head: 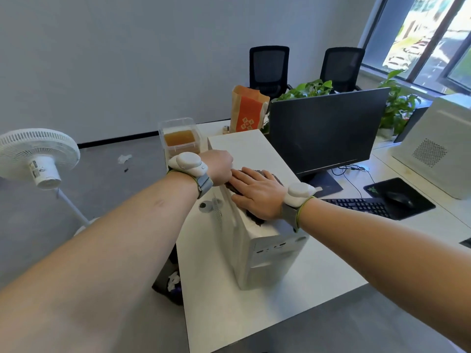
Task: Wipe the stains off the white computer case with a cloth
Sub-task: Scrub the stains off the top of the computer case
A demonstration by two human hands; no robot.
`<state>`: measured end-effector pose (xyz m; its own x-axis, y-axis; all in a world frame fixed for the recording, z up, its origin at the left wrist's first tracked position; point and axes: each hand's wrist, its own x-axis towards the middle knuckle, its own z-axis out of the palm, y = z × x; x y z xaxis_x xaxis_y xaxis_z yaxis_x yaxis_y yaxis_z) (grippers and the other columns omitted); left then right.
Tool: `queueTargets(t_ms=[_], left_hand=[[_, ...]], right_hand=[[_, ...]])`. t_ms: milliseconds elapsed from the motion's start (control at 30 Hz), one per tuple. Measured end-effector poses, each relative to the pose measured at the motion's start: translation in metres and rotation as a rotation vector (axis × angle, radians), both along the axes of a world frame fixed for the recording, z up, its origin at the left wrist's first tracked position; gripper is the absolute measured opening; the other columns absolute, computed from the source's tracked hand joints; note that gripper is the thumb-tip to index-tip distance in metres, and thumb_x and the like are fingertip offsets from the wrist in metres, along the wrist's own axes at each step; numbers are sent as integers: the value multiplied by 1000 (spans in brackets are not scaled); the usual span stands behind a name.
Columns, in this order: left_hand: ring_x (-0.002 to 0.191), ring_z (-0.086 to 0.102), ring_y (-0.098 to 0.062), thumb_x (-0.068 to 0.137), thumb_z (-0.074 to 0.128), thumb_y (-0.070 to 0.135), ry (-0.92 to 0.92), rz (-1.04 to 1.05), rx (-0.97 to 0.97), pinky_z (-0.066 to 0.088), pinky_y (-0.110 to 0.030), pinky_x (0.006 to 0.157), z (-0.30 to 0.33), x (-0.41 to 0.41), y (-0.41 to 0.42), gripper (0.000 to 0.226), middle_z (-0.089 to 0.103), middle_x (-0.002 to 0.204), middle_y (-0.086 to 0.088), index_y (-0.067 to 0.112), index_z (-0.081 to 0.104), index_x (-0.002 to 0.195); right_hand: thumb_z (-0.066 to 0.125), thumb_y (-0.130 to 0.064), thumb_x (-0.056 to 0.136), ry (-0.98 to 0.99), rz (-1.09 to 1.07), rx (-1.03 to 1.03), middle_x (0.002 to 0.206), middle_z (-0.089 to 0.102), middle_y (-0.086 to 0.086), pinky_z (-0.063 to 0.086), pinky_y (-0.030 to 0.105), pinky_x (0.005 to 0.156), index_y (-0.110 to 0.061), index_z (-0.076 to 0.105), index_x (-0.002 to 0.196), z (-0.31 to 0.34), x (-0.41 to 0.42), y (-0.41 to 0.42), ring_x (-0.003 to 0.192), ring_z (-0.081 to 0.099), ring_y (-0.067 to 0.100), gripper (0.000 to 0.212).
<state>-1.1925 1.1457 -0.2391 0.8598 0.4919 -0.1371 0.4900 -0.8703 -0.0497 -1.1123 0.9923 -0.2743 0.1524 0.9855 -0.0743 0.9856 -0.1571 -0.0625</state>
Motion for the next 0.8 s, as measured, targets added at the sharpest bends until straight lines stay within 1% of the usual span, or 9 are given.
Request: queueTargets(t_ms=[167, 233, 300, 400, 500, 567, 633, 700, 800], left_hand=[[97, 64, -30, 99, 45, 16, 7, 13, 13, 51, -37, 81, -4, 4, -7, 20, 65, 104, -8, 11, 64, 104], [100, 65, -29, 101, 41, 15, 20, 4, -1, 53, -38, 86, -5, 10, -5, 26, 66, 108, -9, 10, 66, 107], [99, 65, -27, 103, 36, 16, 30, -5, 23, 54, -36, 88, -3, 15, -3, 28, 67, 111, -9, 11, 65, 104], [97, 64, -27, 103, 37, 15, 16, 22, 58, 52, -34, 85, 4, 25, 6, 26, 66, 108, -8, 12, 63, 101], [85, 58, -26, 102, 40, 10, 50, 91, 68, 48, -34, 79, 6, 35, 16, 23, 61, 93, -9, 10, 54, 84], [85, 59, -27, 101, 41, 9, 52, 93, 43, 50, -35, 81, 10, 39, 20, 25, 61, 94, -8, 10, 50, 78], [89, 62, -26, 99, 43, 11, -1, 138, 0, 51, -35, 79, 12, 43, 25, 13, 64, 103, -8, 9, 56, 96], [85, 57, -26, 98, 44, 11, -76, 175, -19, 43, -35, 70, 17, 43, 30, 21, 59, 99, -8, 9, 49, 119], [82, 55, -27, 98, 43, 10, -88, 266, -87, 40, -35, 66, 20, 45, 34, 30, 56, 93, -10, 7, 40, 128]], right_hand=[[18, -55, 108, 39, 44, -43, 171, 5, -16, 4, 47, 126, -37, 8, 164, 0, -12, -22, 157, 1, 15, 59], [19, -55, 108, 45, 61, -38, 171, 5, -17, 4, 45, 125, -38, 8, 164, 1, -16, -29, 157, 1, 14, 59], [18, -55, 108, 52, 64, -38, 171, 3, -18, 4, 45, 126, -40, 6, 163, 1, -14, -30, 157, 1, 14, 59], [17, -57, 108, 33, 67, -36, 171, 3, -17, 5, 46, 127, -40, 5, 163, -2, 0, -13, 158, 2, 15, 60], [16, -58, 107, 23, 68, -38, 171, 4, -16, 6, 50, 127, -38, 4, 163, -4, 23, 15, 158, 2, 17, 61], [17, -58, 107, 20, 78, -42, 171, 5, -15, 6, 51, 127, -38, 6, 163, -4, 40, 35, 158, 2, 18, 61], [18, -58, 107, 17, 87, -35, 171, 7, -15, 6, 51, 126, -39, 10, 162, -5, 55, 55, 158, 3, 19, 60], [19, -57, 106, 21, 92, -8, 170, 9, -15, 9, 50, 125, -39, 15, 161, -8, 68, 77, 158, 6, 19, 58], [20, -55, 105, -12, 107, 38, 169, 20, -10, 14, 50, 123, -35, 27, 159, -11, 84, 107, 156, 13, 21, 58]])
